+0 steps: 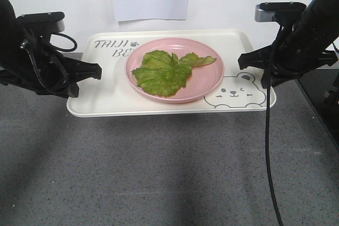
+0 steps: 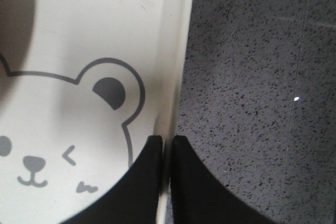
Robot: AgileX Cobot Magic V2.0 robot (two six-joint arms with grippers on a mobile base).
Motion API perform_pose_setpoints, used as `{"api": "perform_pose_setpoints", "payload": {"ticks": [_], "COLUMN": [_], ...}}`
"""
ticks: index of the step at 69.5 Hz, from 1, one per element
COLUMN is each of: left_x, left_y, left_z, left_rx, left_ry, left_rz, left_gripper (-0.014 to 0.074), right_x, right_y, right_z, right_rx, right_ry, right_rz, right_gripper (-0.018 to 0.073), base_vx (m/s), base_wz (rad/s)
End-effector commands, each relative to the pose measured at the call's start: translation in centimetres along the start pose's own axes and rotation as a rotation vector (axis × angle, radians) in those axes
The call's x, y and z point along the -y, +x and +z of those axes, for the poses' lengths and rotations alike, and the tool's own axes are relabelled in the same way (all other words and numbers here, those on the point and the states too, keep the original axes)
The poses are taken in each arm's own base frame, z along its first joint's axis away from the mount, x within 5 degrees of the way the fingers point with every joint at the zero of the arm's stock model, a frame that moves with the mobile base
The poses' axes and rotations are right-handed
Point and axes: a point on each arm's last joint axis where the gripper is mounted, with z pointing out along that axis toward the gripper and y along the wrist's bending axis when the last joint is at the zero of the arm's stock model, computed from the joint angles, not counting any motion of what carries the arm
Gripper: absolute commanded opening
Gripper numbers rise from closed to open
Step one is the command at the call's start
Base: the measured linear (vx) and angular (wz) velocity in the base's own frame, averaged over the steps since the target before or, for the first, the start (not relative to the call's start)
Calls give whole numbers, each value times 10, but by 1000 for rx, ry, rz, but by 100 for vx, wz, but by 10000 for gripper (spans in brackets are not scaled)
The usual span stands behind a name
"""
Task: Transfer vegetables to tray and serve
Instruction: 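Lower the tray onto the counter with both grippers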
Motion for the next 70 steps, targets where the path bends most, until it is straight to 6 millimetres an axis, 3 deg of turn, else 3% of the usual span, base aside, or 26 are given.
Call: {"api": "perform_pose_setpoints", "payload": {"ticks": [1,40,70], "left_x": [11,3,-7], "left_y": [-1,29,59], "left_z": [-22,28,61], "left_rx": [104,59,4], "left_ry": [72,50,40], "left_rz": [26,11,-32], "left_gripper": [-7,-7,-7], "right_x": [-11,-2,-2], "right_y": [-1,60,71], "right_z": [-26,39,61], "right_rx": [113,76,88], "right_ry": [-79,-69,-88], "right_rz": [-15,22,10], "right_gripper": [-4,-4,-4], "base_vx": [0,0,0], "base_wz": [0,0,0]}}
